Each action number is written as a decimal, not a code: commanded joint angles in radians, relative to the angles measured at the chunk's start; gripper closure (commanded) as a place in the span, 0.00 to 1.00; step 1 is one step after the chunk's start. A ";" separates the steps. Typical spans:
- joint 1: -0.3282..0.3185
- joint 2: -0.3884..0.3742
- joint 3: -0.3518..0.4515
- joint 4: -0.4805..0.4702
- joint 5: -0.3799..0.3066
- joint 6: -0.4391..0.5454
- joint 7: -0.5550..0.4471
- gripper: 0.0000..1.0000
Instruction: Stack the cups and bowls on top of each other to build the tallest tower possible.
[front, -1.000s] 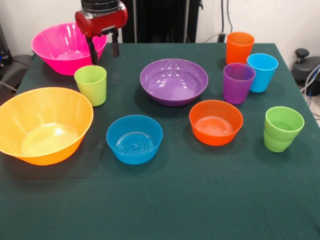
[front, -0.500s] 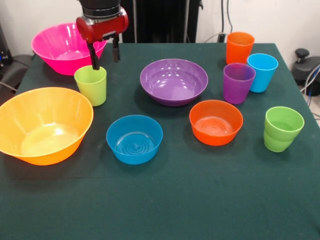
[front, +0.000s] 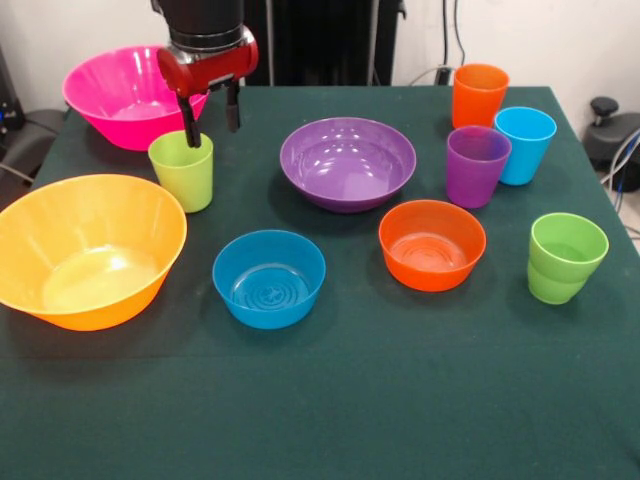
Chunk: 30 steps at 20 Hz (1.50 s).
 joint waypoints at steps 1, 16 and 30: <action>0.083 0.023 -0.101 -0.079 -0.119 0.055 -0.163 0.00; 0.138 0.030 -0.181 -0.102 -0.144 0.054 -0.133 0.00; 0.169 0.147 -0.228 -0.162 -0.123 0.065 -0.175 0.00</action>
